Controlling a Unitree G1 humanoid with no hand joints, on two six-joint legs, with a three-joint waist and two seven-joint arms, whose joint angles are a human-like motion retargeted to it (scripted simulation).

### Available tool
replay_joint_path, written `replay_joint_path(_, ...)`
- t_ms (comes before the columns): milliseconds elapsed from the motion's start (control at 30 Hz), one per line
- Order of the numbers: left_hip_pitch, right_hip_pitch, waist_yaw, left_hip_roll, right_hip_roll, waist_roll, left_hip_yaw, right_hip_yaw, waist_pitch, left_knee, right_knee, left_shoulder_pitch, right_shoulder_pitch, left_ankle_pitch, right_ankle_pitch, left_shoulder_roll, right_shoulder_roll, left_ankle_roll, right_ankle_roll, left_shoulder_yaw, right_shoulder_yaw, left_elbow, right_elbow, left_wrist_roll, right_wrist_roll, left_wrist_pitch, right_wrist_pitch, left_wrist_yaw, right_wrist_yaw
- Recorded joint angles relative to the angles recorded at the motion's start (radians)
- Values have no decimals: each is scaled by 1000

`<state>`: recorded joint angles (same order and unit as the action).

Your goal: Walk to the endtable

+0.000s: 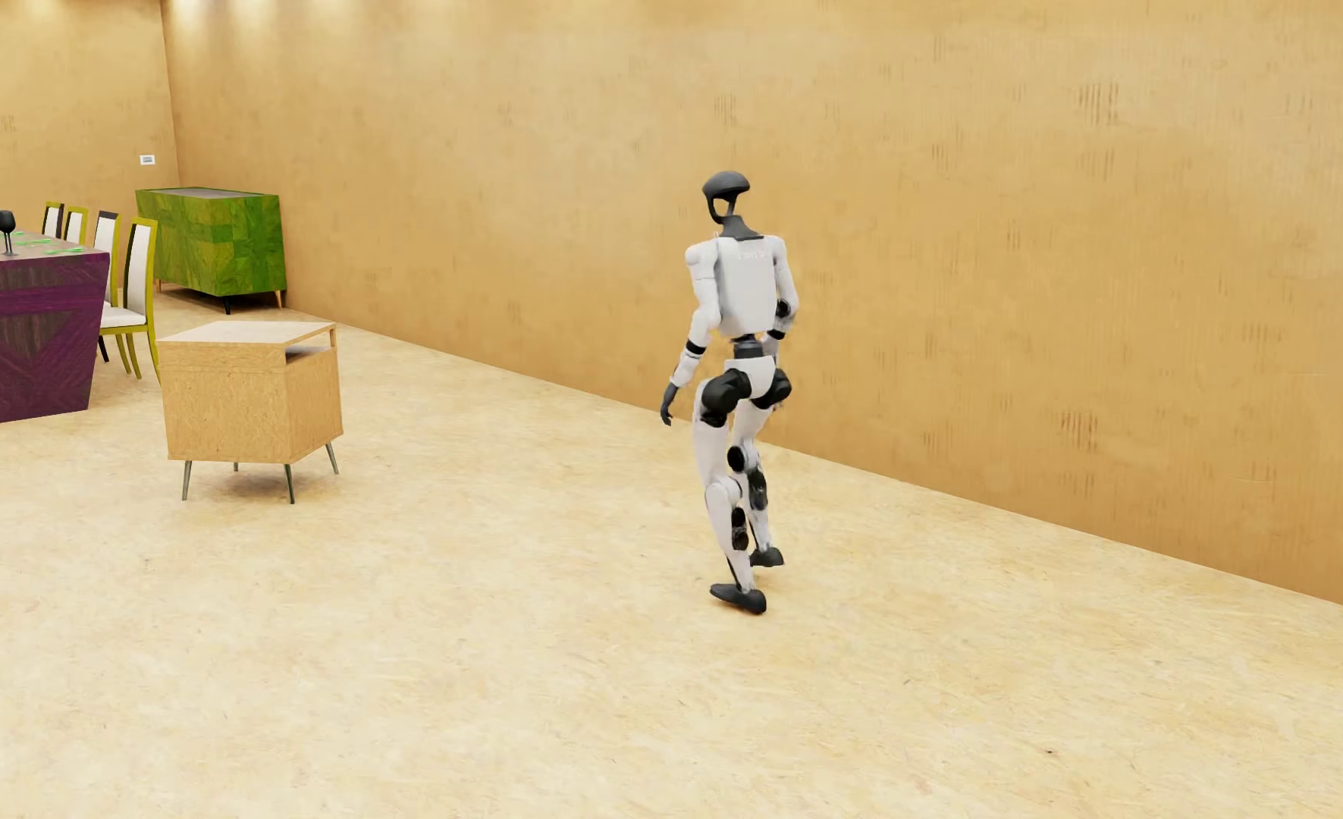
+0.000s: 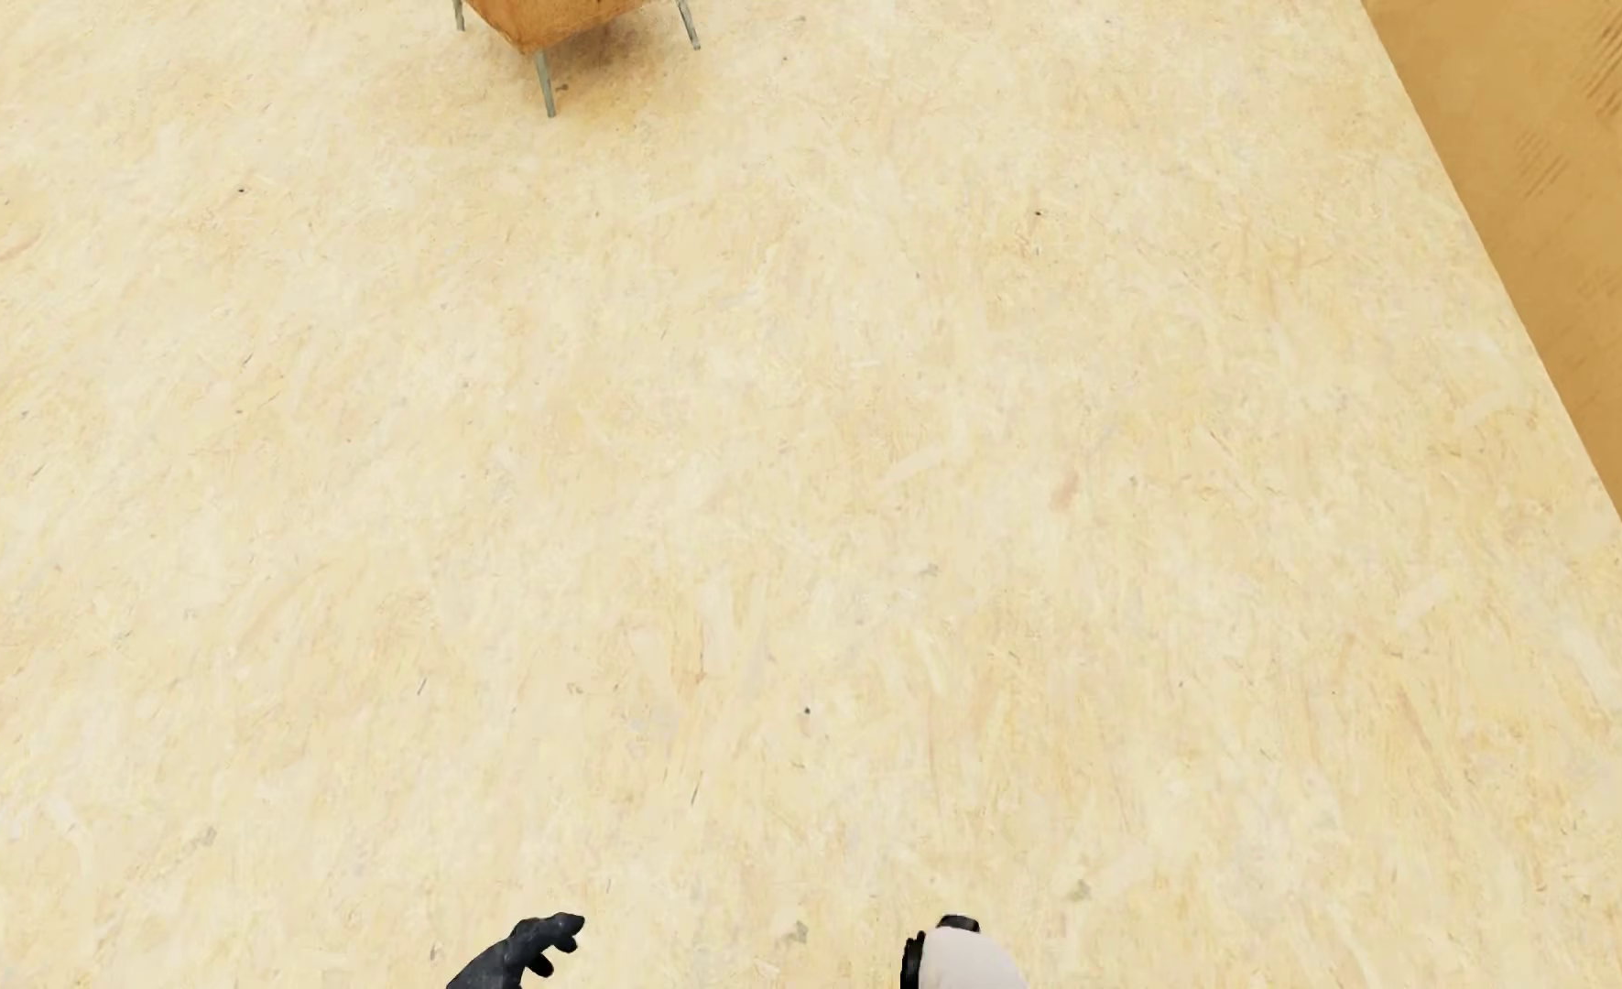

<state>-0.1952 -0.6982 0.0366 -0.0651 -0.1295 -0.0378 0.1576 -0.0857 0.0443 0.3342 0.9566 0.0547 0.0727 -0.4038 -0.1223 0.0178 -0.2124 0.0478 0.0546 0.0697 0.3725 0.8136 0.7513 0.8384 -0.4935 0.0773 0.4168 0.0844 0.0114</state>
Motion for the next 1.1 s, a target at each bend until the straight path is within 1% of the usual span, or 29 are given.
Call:
replay_joint_path(33,58,-70,-24,-6,1,8,-16,10,-15,1,-201,-77,45,-41,20,12,-28,-4,6,-77,53,-65,32,23,-37,-71,-15,-47,132)
replay_joint_path(67,118,-119,-48,-5,-12,12,-35,40,-25,3,-422,-152,113,-82,46,28,-50,-10,7,-154,42,-153,19,25,-61,-150,-30,-59,209)
replay_joint_path(100,184,-137,-69,-2,-51,12,-70,45,-29,12,-630,-211,203,-106,35,37,-49,-24,2,-217,-40,-246,-23,-12,-73,-224,-25,-37,179)
replay_joint_path(133,250,-134,-88,17,-94,10,-102,8,-30,36,-732,-236,299,-107,-11,50,-12,-41,36,-265,-154,-332,-67,-87,-72,-285,-14,-11,62)
replay_joint_path(167,288,-115,-106,53,-118,10,-127,-56,-29,117,-674,-220,375,-38,-34,89,49,-42,0,-312,-252,-414,-88,-169,-59,-319,-6,-17,-61)
replay_joint_path(200,274,-102,-121,109,-109,17,-137,-83,-26,272,-538,-171,414,159,38,160,110,-13,-81,-354,-300,-500,-78,-221,-45,-318,3,-64,-123)
replay_joint_path(233,205,-74,-127,192,-91,29,-114,-110,-20,508,-426,-95,419,434,101,231,140,-115,-116,-373,-294,-584,-44,-234,-45,-292,12,-131,-101)
replay_joint_path(267,90,-24,-117,296,-55,48,-81,-135,-13,748,-335,-6,389,545,27,276,136,-98,-117,-368,-244,-639,-3,-238,-67,-246,11,-168,-20)
replay_joint_path(300,-45,48,-94,314,-2,68,-88,-148,-6,922,-306,79,331,442,-59,274,108,-11,-105,-339,-177,-636,33,-237,-104,-184,-6,-156,68)
replay_joint_path(333,-175,147,-71,294,52,81,-74,-146,-4,983,-342,137,248,365,-126,234,72,5,-89,-297,-108,-562,59,-240,-145,-107,-23,-103,120)
replay_joint_path(367,-290,258,-49,245,99,85,-50,-130,-9,938,-407,178,164,271,-176,175,41,8,-76,-230,-42,-439,73,-245,-203,-24,-37,-35,127)
replay_joint_path(433,-469,457,-11,173,172,73,-14,-80,-29,652,-508,216,-22,193,-256,68,-26,-58,-94,-26,89,-191,34,-274,-294,137,-76,114,106)
replay_joint_path(467,-528,541,12,148,192,62,-25,-58,-38,436,-528,248,-112,198,-300,32,-53,-88,-111,87,130,-129,-28,-317,-318,163,-103,172,93)
replay_joint_path(533,-561,727,54,129,182,42,-93,27,-41,-86,-575,368,-268,270,-349,-15,-99,-130,-94,204,177,-123,-216,-399,-333,102,-159,170,41)
replay_joint_path(567,-571,825,70,153,161,36,-50,70,-35,-189,-579,444,-303,227,-342,-14,-117,-160,-71,187,174,-134,-325,-375,-312,64,-184,137,-16)
replay_joint_path(600,-556,896,85,178,133,32,30,94,-30,-155,-533,512,-298,216,-278,-7,-133,-130,-70,146,158,-137,-429,-313,-266,38,-206,106,-77)
replay_joint_path(633,-567,913,98,208,95,26,79,109,-23,21,-413,560,-268,300,-101,-10,-157,-143,-69,106,145,-128,-519,-249,-208,27,-224,67,-111)
replay_joint_path(667,-577,871,109,202,35,16,84,104,-13,203,-201,570,-223,397,128,-23,-188,12,54,71,133,-103,-592,-200,-163,30,-226,8,-111)
replay_joint_path(700,-550,758,109,182,-52,3,92,65,-2,333,69,536,-160,295,299,-21,-196,38,109,47,106,-64,-640,-161,-140,54,-209,-65,-101)
replay_joint_path(767,-398,442,76,104,-96,-20,93,63,17,359,413,356,-34,118,133,11,-101,43,-35,22,10,19,-605,-79,-104,143,-150,-159,-135)
replay_joint_path(833,-165,169,26,46,-24,-18,65,36,5,180,319,169,11,49,32,29,22,15,-49,7,-77,27,-371,6,6,191,-73,-123,-217)
replay_joint_path(867,-56,80,0,26,17,-10,49,20,-11,98,154,98,17,26,5,35,28,9,-28,-17,-80,-8,-231,39,30,161,-16,-97,-195)
replay_joint_path(900,32,11,-28,12,49,-3,29,19,-28,56,-55,29,37,-1,8,46,-8,5,-18,-53,-32,-66,-122,54,-8,102,26,-77,-91)
replay_joint_path(933,107,-31,-56,5,68,4,0,42,-44,39,-304,-20,73,-43,2,65,-63,0,-2,-83,35,-155,-69,45,-91,11,22,-52,65)
replay_joint_path(967,182,-48,-81,2,52,7,-38,62,-58,38,-556,-74,149,-73,4,80,-105,-5,17,-122,33,-247,-85,-7,-164,-80,-12,-14,185)
replay_joint_path(1000,264,-47,-105,11,21,6,-86,71,-68,37,-734,-105,263,-88,-3,94,-108,-12,-14,-164,-61,-343,-151,-82,-186,-170,-36,23,231)
replay_joint_path(1033,331,-31,-127,41,-2,2,-134,97,-74,80,-758,-102,394,-86,-47,117,-67,-38,25,-214,-189,-445,-238,-148,-166,-247,-47,37,208)
replay_joint_path(1067,350,-38,-140,94,-21,-1,-179,79,-73,208,-616,-65,501,10,127,155,1,-45,96,-257,-270,-554,-312,-186,-145,-298,-60,29,157)
replay_joint_path(1100,287,-56,-141,153,-38,1,-222,12,-64,435,-423,-3,559,224,190,181,61,-119,-14,-281,-290,-652,-350,-203,-150,-315,-68,9,115)
